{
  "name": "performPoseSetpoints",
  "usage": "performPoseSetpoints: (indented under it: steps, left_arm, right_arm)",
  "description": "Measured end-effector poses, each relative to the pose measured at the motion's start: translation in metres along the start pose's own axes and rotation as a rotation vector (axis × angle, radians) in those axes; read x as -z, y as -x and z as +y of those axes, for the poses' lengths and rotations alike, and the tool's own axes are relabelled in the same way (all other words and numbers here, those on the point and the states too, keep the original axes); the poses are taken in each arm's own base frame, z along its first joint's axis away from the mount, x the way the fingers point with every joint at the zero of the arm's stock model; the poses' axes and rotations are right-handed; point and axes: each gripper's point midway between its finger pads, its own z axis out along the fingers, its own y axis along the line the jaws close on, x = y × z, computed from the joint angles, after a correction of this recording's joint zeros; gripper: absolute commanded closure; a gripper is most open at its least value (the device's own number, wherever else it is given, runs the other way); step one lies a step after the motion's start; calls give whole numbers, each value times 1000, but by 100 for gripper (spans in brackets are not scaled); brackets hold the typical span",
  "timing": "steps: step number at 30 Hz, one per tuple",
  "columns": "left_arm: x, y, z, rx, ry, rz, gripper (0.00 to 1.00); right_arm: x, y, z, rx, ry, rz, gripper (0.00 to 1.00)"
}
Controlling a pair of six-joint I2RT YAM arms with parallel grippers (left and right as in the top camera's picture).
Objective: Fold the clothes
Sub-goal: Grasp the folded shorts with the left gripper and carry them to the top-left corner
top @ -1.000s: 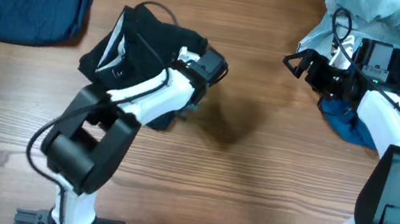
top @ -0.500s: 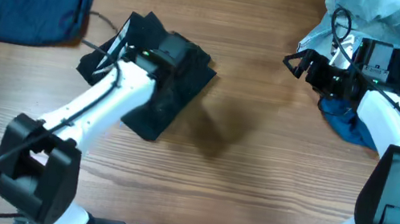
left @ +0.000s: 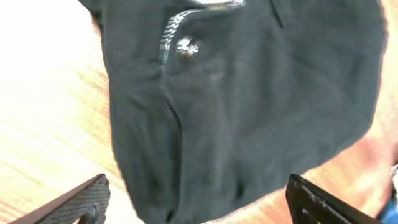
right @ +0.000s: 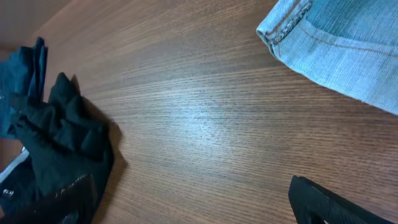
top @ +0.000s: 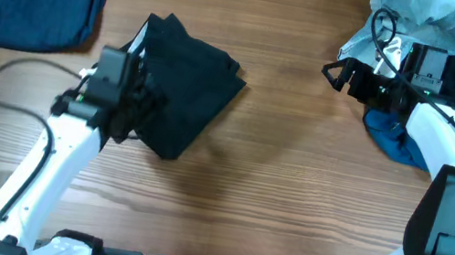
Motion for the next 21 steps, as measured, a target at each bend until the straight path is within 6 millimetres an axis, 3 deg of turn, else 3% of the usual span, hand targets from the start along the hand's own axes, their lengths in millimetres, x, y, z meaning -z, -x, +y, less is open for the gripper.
performPoseSetpoints:
  steps: [5, 12, 18, 21]
  left_arm:
    - [-31, -12, 30, 64, -47, 38, 3]
    - [-36, -2, 44, 67, 12, -33, 2]
    - [-66, 9, 44, 41, 32, -62, 3]
    - [-75, 21, 29, 29, -20, -101, 5]
  right_arm:
    - [0, 0, 0, 1, 0, 1, 0]
    - [0, -2, 0, -3, -1, 7, 0]
    - [0, -2, 0, -3, 0, 7, 0]
    - [0, -2, 0, -3, 3, 7, 0]
